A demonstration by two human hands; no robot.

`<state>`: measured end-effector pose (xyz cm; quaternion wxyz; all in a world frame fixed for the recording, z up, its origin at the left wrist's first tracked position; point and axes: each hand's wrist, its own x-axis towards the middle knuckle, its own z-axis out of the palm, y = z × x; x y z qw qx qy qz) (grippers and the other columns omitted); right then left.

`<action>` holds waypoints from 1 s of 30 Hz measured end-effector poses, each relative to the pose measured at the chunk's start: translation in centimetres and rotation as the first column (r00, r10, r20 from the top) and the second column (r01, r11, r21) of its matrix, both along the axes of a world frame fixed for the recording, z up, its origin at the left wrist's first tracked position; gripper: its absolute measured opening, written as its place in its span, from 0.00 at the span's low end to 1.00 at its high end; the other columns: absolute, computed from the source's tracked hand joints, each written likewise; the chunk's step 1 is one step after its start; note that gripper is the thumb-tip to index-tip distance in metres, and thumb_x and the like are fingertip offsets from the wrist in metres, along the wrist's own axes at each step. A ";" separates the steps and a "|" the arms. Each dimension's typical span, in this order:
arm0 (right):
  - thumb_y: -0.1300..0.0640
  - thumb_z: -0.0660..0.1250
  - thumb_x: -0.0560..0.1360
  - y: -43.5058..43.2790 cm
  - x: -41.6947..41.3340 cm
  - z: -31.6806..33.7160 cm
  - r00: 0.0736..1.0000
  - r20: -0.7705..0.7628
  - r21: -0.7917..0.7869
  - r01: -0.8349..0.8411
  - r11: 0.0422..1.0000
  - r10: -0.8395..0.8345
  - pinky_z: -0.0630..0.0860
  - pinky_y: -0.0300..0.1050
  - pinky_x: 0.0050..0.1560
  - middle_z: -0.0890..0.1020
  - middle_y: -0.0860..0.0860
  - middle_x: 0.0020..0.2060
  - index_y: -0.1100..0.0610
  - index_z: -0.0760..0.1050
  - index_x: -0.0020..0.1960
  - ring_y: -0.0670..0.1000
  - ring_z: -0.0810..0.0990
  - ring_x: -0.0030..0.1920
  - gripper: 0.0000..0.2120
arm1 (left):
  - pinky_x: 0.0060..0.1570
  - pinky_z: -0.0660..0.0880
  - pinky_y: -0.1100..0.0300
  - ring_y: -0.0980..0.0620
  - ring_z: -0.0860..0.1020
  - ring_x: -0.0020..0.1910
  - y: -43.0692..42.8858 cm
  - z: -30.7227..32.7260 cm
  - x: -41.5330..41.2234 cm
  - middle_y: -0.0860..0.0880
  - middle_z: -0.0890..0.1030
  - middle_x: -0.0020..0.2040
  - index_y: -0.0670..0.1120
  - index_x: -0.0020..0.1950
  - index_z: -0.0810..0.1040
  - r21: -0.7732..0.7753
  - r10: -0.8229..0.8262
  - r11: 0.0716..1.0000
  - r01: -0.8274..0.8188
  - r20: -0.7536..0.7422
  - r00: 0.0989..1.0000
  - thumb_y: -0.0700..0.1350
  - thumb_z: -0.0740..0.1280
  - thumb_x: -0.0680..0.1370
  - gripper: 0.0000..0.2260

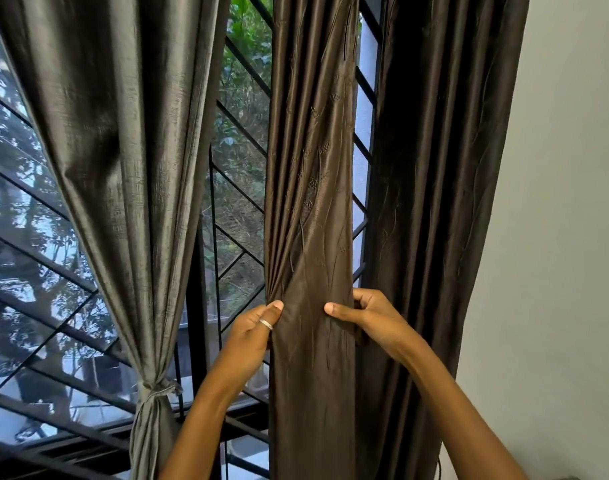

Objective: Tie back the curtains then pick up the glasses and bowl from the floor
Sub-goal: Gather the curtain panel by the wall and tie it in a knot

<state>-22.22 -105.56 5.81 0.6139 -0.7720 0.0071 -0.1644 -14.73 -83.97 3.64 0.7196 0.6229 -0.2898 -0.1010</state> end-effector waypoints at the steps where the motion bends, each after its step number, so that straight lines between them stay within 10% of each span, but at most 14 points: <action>1: 0.56 0.75 0.74 0.0 -0.1 -0.1 0.999 0.030 -0.034 0.036 0.999 -0.035 0.82 0.44 0.53 0.87 0.52 0.52 0.59 0.82 0.58 0.50 0.86 0.53 0.14 | 0.58 0.78 0.49 0.46 0.84 0.52 0.0 -0.1 0.1 0.45 0.86 0.50 0.43 0.54 0.83 0.028 0.018 0.999 -0.020 0.053 0.998 0.49 0.60 0.83 0.15; 7: 0.42 0.75 0.72 1.2 0.1 -1.8 0.865 0.260 -0.364 0.500 0.786 -0.430 0.81 0.41 0.41 0.83 0.44 0.35 0.51 0.80 0.40 0.44 0.82 0.40 0.13 | 0.27 0.64 0.52 0.52 0.66 0.24 -1.1 -2.0 -0.1 0.49 0.67 0.25 0.42 0.32 0.66 0.069 0.384 0.865 -0.497 0.547 0.744 0.59 0.59 0.81 0.25; 10: 0.39 0.71 0.74 3.3 0.0 -2.7 0.709 0.394 -0.475 0.702 0.531 -0.585 0.73 0.47 0.33 0.71 0.45 0.29 0.49 0.64 0.32 0.49 0.76 0.41 0.22 | 0.26 0.67 0.53 0.54 0.70 0.26 -1.7 -2.1 -1.5 0.52 0.70 0.28 0.48 0.33 0.70 0.040 0.491 0.719 -0.694 0.678 0.547 0.57 0.58 0.82 0.21; 14: 0.41 0.69 0.76 5.3 0.5 -3.3 0.631 0.481 -0.474 0.771 0.425 -0.609 0.74 0.45 0.33 0.67 0.41 0.30 0.51 0.70 0.38 0.52 0.75 0.46 0.17 | 0.28 0.72 0.54 0.52 0.74 0.35 -2.7 -2.8 -3.4 0.53 0.74 0.40 0.50 0.44 0.76 0.046 0.465 0.637 -0.770 0.774 0.431 0.55 0.62 0.82 0.12; 20: 0.48 0.68 0.77 6.6 1.3 -3.8 0.692 0.406 -0.466 0.718 0.516 -0.596 0.77 0.52 0.38 0.69 0.43 0.32 0.51 0.68 0.36 0.54 0.75 0.50 0.14 | 0.31 0.73 0.58 0.54 0.74 0.38 -3.7 -5.0 -5.2 0.55 0.69 0.47 0.50 0.65 0.71 0.041 0.442 0.730 -0.682 0.733 0.517 0.46 0.67 0.79 0.15; 30: 0.51 0.55 0.85 7.8 0.7 -5.2 0.839 0.367 -0.420 0.536 0.733 -0.403 0.68 0.44 0.43 0.73 0.46 0.37 0.48 0.67 0.40 0.49 0.74 0.42 0.14 | 0.32 0.73 0.58 0.52 0.77 0.42 -4.2 -4.7 -4.8 0.54 0.75 0.46 0.50 0.64 0.72 0.007 0.491 0.707 -0.707 0.714 0.498 0.36 0.68 0.75 0.19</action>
